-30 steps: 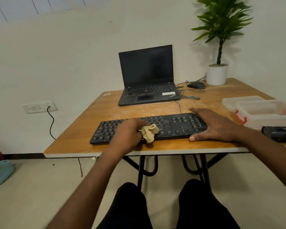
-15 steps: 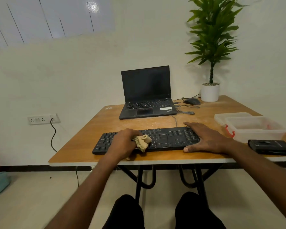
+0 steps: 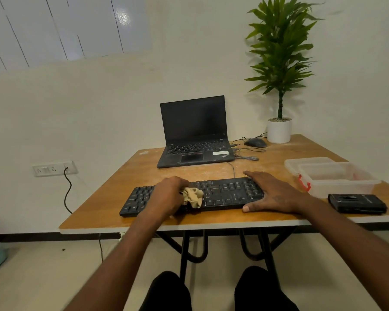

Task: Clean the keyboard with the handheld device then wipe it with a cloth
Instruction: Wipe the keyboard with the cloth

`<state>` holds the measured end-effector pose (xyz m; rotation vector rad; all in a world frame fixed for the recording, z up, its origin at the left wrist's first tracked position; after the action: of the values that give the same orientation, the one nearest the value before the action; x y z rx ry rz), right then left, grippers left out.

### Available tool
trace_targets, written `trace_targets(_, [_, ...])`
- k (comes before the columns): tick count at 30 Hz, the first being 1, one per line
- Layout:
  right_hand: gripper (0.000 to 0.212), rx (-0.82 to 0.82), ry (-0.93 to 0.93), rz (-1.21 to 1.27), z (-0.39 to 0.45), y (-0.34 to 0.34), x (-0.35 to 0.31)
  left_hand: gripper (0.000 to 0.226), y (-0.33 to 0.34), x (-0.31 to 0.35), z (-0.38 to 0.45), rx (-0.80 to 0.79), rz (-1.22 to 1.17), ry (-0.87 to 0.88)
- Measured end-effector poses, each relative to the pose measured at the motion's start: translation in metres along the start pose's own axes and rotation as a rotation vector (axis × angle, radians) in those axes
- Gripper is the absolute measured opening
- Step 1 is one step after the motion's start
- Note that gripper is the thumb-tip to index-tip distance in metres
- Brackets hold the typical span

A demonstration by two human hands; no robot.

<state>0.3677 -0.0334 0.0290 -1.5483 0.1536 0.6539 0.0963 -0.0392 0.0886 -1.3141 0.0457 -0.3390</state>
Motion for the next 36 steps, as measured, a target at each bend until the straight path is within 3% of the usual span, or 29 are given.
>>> trace_targets(10, [0.126,0.000,0.003,-0.012,0.003,0.001,0.003,0.043,0.016,0.058,0.000,-0.003,-0.148,0.130])
trace_targets(19, [0.125,0.005,-0.004,-0.005,0.003,0.001,0.004,0.039,0.000,-0.013,-0.004,0.002,-0.039,-0.012])
trace_targets(29, [0.125,0.015,-0.002,-0.018,0.006,0.000,0.005,0.043,0.023,0.079,0.005,-0.036,-0.178,0.155])
trace_targets(36, [0.126,0.013,-0.003,-0.022,0.007,0.001,0.007,0.036,0.009,0.019,0.016,0.015,-0.070,0.007])
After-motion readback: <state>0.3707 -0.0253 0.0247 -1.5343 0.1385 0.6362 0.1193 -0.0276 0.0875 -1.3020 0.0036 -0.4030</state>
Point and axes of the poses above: each hand's wrist, its own z-axis towards the middle knuckle, its own y-axis out of the palm, x = y × z, the point moved 10 cm from there along z, towards the middle knuckle, and after that the axes turned 8 degrees about z, right-handed, at the moved point
